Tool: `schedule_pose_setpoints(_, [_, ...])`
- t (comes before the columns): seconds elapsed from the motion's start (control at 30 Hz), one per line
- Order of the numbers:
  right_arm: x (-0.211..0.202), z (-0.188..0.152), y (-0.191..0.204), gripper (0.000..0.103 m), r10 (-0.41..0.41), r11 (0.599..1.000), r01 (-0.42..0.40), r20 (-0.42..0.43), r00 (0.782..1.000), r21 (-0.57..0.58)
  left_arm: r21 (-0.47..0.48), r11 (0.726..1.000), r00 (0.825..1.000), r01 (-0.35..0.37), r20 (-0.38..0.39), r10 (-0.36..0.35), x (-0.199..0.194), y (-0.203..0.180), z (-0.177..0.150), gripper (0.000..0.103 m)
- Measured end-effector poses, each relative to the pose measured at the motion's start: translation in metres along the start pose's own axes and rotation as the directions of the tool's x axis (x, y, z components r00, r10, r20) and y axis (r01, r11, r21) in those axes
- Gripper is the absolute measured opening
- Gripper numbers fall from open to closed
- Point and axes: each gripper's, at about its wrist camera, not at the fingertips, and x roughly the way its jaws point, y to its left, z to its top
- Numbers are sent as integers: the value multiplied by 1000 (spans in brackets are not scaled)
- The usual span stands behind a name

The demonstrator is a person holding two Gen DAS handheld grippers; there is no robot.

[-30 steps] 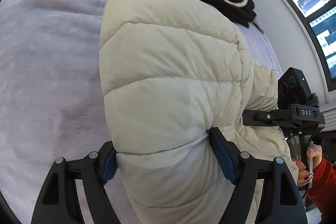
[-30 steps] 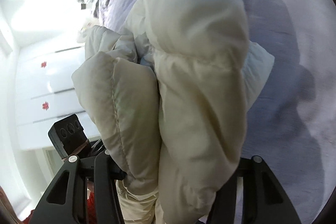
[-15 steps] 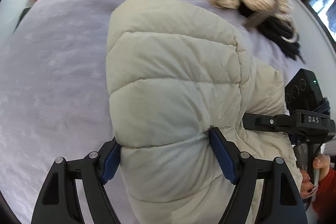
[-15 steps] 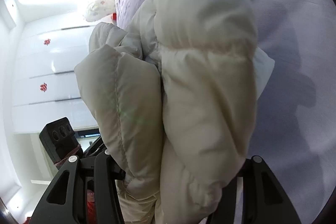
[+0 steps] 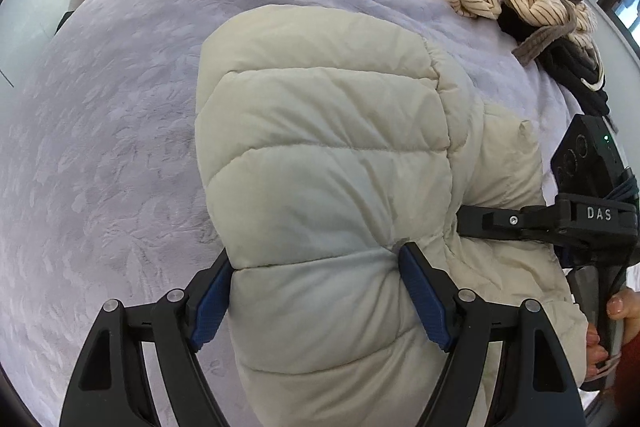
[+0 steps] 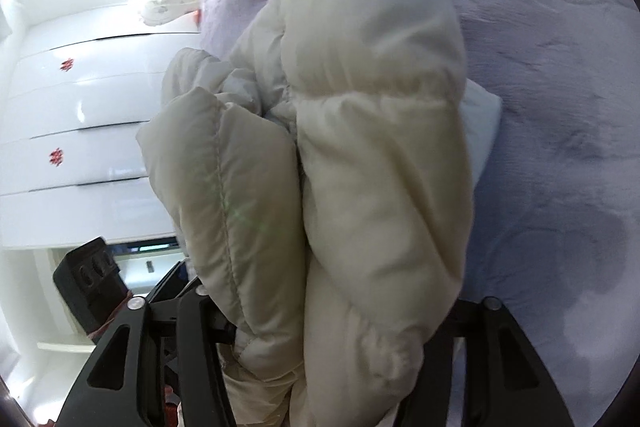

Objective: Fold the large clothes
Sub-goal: 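Lower the bundle onto the bed with both tools and open them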

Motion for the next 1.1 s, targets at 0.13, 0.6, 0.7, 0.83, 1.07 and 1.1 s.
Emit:
schedule_pose_setpoints(0.13, [-32, 2, 10, 66, -110, 994, 109, 30, 993, 27, -7, 1000, 1000, 6, 13, -6, 0, -3, -2, 80])
schedule_pose_setpoints(0.6, [-70, -78, 122, 28, -136, 967, 149, 78, 988, -208, -16, 1000, 1000, -3, -5, 3, -2, 1, 5, 80])
schedule_pose_setpoints(0.7, [-41, -90, 106, 28, -272, 935, 276, 52, 961, -221, -23, 1000, 1000, 11, 16, -11, -25, 13, 11, 80])
schedule_pose_setpoints(0.83, [-39, -99, 79, 24, -332, 917, 339, 70, 941, -212, -48, 996, 989, 74, 130, -67, -59, 28, 22, 80])
schedule_pose_setpoints(1.07, [-15, -98, 66, 24, -358, 896, 374, 106, 928, -241, -10, 996, 993, 93, 71, -92, -5, 13, 41, 80])
schedule_pose_setpoints(1.1, [-14, -98, 64, 24, -358, 892, 375, 113, 927, -252, -12, 996, 994, 92, 66, -91, 0, 13, 41, 80])
